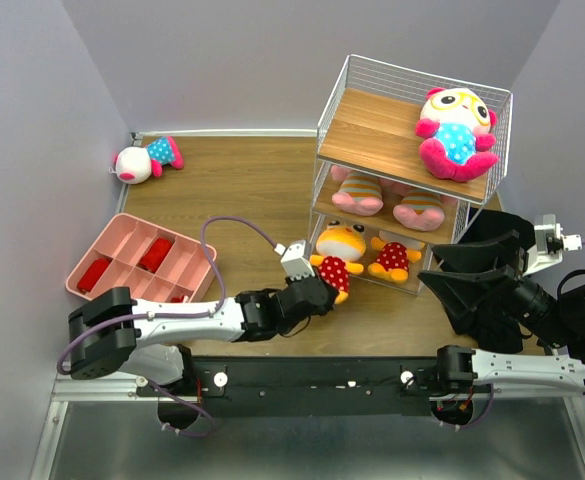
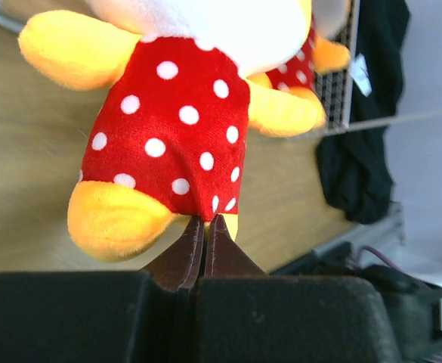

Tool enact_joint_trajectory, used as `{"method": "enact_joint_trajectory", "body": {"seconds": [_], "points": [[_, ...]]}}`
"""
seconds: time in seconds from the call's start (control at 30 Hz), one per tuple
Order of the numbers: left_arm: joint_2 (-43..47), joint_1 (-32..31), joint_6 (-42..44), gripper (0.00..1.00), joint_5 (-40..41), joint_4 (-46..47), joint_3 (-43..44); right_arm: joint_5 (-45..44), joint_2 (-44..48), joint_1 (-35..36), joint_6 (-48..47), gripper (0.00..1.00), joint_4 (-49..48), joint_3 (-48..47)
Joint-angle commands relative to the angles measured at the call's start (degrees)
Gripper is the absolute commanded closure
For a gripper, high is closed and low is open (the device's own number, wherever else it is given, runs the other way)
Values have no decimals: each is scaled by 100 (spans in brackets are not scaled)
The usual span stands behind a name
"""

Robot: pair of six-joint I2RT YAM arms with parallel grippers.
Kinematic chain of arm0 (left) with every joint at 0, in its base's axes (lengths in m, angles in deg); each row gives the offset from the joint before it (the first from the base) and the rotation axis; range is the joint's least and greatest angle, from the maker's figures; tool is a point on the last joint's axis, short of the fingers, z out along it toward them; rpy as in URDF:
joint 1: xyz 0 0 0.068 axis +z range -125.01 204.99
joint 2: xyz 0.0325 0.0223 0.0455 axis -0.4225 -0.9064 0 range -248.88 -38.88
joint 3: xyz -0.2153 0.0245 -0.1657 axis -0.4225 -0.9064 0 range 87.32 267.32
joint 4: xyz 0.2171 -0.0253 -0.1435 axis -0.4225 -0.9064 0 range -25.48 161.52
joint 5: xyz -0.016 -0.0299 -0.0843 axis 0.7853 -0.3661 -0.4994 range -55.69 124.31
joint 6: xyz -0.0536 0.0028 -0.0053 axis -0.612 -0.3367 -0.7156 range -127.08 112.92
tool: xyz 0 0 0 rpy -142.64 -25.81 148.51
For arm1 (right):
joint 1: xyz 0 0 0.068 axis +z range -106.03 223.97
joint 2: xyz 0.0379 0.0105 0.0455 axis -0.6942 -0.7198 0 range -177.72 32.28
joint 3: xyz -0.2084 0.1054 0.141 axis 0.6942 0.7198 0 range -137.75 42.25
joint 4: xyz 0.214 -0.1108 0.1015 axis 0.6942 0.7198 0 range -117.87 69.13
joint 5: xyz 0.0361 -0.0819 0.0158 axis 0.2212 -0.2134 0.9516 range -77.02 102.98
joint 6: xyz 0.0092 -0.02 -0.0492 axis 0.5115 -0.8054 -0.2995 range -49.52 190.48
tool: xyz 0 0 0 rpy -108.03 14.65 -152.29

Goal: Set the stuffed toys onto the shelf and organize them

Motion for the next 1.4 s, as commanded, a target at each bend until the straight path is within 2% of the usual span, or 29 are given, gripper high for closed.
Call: {"method": "enact_joint_trajectory", "body": {"seconds": [0.0, 0.17, 0.4, 0.8, 1.37], "points": [[110, 626, 1237, 100, -491, 589, 51, 71, 136, 16, 20, 10, 79, -15], [-310, 715, 1818, 100, -712, 554, 534, 27, 127, 7, -7, 10, 61, -15], [-935, 935, 1959, 100, -1124, 1080, 676, 27, 83, 16, -33, 10, 17, 20], [-1744, 1225, 2284, 100, -1169, 1230, 1018, -61, 145, 16, -59, 10, 53, 64], [-2158, 1480, 1951, 100, -1125, 1546, 1124, -105, 180, 16, -77, 10, 105, 73]]}}
